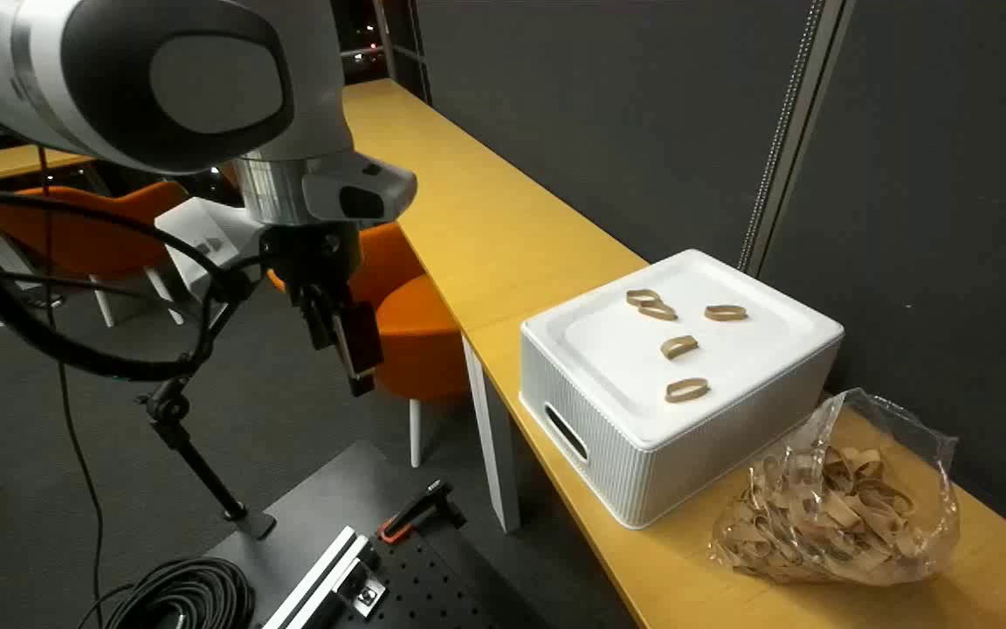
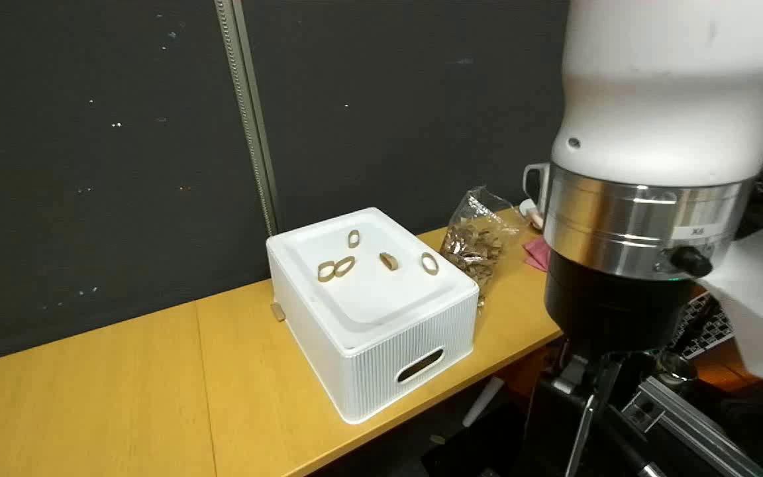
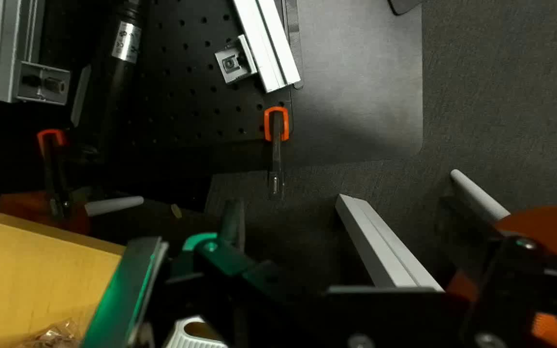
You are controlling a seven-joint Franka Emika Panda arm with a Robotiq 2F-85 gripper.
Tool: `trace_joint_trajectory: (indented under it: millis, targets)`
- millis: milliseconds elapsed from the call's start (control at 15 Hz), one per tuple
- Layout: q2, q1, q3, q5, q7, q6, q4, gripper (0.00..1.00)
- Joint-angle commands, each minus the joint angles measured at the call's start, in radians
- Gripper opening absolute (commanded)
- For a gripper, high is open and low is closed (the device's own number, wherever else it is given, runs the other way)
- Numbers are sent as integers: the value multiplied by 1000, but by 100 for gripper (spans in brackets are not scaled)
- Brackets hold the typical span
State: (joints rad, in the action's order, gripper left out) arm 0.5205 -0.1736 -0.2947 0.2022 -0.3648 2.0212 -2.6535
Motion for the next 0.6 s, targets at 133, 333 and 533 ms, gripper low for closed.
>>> trace_joint_trajectory:
  millis: [133, 333, 533]
  targets:
    - [-1, -9, 10, -5, -4, -3, 2, 100]
    - [-12, 48, 38, -73, 6, 18, 35, 100]
    - [-79, 147, 106, -217, 62, 43, 138, 100]
